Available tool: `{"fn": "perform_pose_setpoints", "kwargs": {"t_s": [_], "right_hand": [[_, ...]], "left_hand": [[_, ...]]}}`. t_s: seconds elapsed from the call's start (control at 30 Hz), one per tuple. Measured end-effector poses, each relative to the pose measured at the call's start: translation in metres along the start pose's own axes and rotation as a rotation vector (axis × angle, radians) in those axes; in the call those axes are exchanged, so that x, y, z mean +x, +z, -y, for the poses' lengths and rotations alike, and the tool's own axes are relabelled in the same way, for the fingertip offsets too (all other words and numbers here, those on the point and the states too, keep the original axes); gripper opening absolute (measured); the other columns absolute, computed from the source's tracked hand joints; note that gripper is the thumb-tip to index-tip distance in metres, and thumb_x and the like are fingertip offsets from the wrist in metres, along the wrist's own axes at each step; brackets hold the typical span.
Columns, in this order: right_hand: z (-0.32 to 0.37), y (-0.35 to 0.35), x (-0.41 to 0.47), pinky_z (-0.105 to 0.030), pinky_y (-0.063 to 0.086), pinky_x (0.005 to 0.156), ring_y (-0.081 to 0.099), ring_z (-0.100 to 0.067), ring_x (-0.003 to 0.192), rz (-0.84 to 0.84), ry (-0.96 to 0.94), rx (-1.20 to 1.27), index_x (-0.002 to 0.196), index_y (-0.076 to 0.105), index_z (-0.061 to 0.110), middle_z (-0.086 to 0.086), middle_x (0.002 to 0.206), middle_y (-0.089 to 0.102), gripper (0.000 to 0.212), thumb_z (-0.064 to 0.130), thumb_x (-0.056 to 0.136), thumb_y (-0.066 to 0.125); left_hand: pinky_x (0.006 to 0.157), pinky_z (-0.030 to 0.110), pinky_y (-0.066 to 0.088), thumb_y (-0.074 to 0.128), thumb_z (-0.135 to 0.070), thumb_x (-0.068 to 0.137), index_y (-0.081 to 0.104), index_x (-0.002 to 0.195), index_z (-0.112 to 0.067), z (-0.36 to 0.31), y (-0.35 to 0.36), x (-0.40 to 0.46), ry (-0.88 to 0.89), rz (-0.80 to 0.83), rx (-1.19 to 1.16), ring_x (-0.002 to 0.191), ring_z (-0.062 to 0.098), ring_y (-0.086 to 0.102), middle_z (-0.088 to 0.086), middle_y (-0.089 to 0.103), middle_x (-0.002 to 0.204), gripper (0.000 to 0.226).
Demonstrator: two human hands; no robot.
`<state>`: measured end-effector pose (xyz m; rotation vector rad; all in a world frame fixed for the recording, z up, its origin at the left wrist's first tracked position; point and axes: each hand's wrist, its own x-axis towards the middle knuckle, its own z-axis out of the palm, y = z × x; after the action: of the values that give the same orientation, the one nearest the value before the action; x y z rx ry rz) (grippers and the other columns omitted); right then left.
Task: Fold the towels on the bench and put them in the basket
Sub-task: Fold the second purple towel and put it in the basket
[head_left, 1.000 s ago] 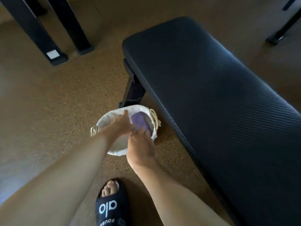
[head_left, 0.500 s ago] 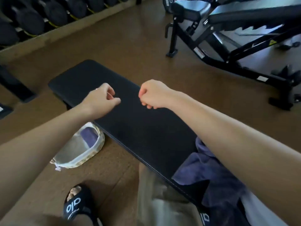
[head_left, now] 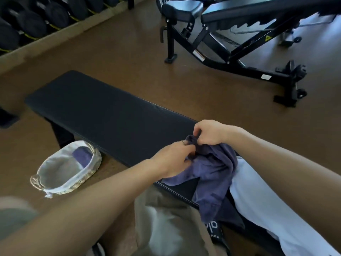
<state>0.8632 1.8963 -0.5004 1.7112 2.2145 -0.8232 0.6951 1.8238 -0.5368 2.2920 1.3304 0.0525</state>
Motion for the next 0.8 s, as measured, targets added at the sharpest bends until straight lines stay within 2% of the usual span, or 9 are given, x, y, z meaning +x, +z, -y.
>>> {"fn": "perform_pose_setpoints", "kwargs": {"t_s": [0.13,0.23,0.3,0.37,0.47,0.53,0.6,0.7,0.8], "right_hand": [[0.003,-0.010,-0.003,-0.034,0.051,0.087,0.062,-0.026,0.106,-0.205,-0.059,0.061,0.110,0.068,0.017,-0.005,0.113,0.069,0.023,0.011,0.090,0.058],[0.025,-0.023,-0.018,-0.038,0.052,0.093,0.064,-0.021,0.104,-0.386,-0.206,0.371,0.109,0.066,0.018,0.000,0.108,0.068,0.029,0.007,0.083,0.062],[0.046,-0.029,-0.026,-0.036,0.055,0.091,0.068,-0.016,0.101,-0.279,-0.285,0.649,0.108,0.065,0.021,0.003,0.103,0.072,0.036,0.009,0.074,0.066],[0.062,-0.025,-0.027,-0.035,0.056,0.088,0.069,-0.014,0.097,-0.145,-0.267,0.712,0.120,0.059,0.021,0.001,0.102,0.074,0.048,0.013,0.075,0.073],[0.074,-0.012,-0.017,-0.033,0.054,0.082,0.066,-0.011,0.092,-0.216,-0.280,0.521,0.136,0.050,0.025,0.003,0.099,0.070,0.066,0.021,0.078,0.080],[0.080,-0.011,-0.011,-0.032,0.052,0.088,0.059,-0.015,0.104,-0.294,-0.365,0.519,0.140,0.047,0.029,0.000,0.110,0.061,0.073,0.020,0.076,0.080],[0.085,-0.013,-0.002,-0.032,0.047,0.090,0.050,-0.013,0.110,-0.326,-0.456,0.486,0.128,0.055,0.029,0.003,0.115,0.056,0.060,0.017,0.075,0.080],[0.098,-0.016,0.007,-0.032,0.044,0.082,0.056,-0.009,0.097,-0.318,-0.468,0.476,0.100,0.057,0.028,0.011,0.102,0.060,0.037,0.016,0.076,0.082],[0.111,-0.020,0.008,-0.034,0.050,0.094,0.057,-0.013,0.118,-0.272,-0.493,0.652,0.129,0.050,0.026,0.004,0.127,0.059,0.068,0.015,0.072,0.084]], "left_hand": [[0.069,0.025,0.041,0.049,-0.011,0.098,0.053,0.077,-0.021,0.007,-0.025,0.001,-0.184,-0.203,-0.378,0.078,0.015,0.054,-0.008,0.057,0.078,0.024],[0.076,0.034,0.039,0.045,-0.013,0.102,0.054,0.079,-0.009,0.023,-0.062,0.003,-0.313,-0.336,-0.443,0.084,0.023,0.052,0.002,0.059,0.080,0.025],[0.081,0.039,0.043,0.045,-0.017,0.102,0.058,0.084,-0.001,0.035,-0.087,0.001,-0.347,-0.410,-0.414,0.086,0.026,0.056,0.010,0.064,0.085,0.027],[0.073,0.037,0.043,0.049,-0.025,0.103,0.058,0.081,-0.003,0.043,-0.107,-0.005,-0.293,-0.438,-0.355,0.076,0.019,0.053,0.004,0.061,0.076,0.032],[0.059,0.019,0.036,0.056,-0.032,0.102,0.056,0.071,-0.020,0.046,-0.133,-0.020,-0.183,-0.422,-0.337,0.061,0.003,0.046,-0.013,0.053,0.063,0.033],[0.054,0.019,0.031,0.062,-0.030,0.098,0.047,0.067,-0.020,0.047,-0.147,-0.031,-0.121,-0.366,-0.298,0.055,0.004,0.039,-0.013,0.043,0.057,0.036],[0.054,0.022,0.029,0.068,-0.023,0.090,0.043,0.071,-0.012,0.049,-0.158,-0.041,-0.057,-0.307,-0.208,0.056,0.007,0.034,-0.009,0.038,0.061,0.034],[0.054,0.023,0.030,0.069,-0.013,0.080,0.040,0.071,-0.014,0.056,-0.173,-0.051,-0.013,-0.260,-0.129,0.058,0.009,0.032,-0.006,0.037,0.062,0.030],[0.055,0.019,0.033,0.067,-0.013,0.083,0.042,0.069,-0.022,0.060,-0.182,-0.059,-0.001,-0.241,-0.161,0.060,0.008,0.037,-0.011,0.042,0.062,0.031]]}}
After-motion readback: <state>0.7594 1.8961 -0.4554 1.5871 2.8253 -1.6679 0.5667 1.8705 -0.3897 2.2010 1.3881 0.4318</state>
